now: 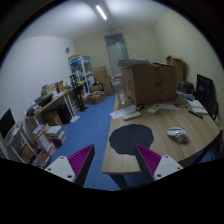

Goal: Arrange mouse

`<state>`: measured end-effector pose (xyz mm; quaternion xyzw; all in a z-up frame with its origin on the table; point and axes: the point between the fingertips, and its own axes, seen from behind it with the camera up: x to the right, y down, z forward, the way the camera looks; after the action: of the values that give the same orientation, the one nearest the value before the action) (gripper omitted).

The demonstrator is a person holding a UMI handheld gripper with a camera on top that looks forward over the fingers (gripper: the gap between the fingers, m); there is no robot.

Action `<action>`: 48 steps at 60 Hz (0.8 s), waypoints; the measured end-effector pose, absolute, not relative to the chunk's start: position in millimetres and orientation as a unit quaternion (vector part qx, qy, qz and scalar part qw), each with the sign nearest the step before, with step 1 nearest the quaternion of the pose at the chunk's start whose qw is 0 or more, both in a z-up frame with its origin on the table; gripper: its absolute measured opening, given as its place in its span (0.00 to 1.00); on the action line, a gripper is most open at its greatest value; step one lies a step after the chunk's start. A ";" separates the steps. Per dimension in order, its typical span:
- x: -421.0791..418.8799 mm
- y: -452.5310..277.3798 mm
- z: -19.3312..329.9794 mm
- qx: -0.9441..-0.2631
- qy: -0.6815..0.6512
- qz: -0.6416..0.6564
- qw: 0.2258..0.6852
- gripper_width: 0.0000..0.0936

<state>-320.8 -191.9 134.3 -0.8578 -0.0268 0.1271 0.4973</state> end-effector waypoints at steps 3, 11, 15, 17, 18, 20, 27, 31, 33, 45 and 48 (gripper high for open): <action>-318.9 -194.0 135.8 -0.860 -0.025 0.123 0.494 0.89; -297.4 -202.5 124.1 -0.865 -0.017 0.111 0.488 0.89; -277.9 -200.9 117.2 -0.869 -0.010 0.102 0.483 0.89; -265.7 -202.6 115.7 -0.871 -0.005 0.097 0.481 0.88; -255.7 -201.5 111.6 -0.872 -0.003 0.095 0.480 0.88; -243.4 -199.5 106.4 -0.874 0.001 0.091 0.478 0.88; -184.2 -189.0 87.3 -0.880 0.010 0.070 0.471 0.88; -144.8 -173.3 71.4 -0.880 0.008 0.049 0.473 0.88; -126.0 -168.3 66.9 -0.880 0.006 0.036 0.474 0.89; -33.7 -114.4 13.4 -0.882 -0.027 -0.005 0.471 0.89; -24.4 -102.7 0.9 -0.884 -0.038 -0.002 0.466 0.89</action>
<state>-24.4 -102.7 0.9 -0.8842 -0.0378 -0.0017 0.4657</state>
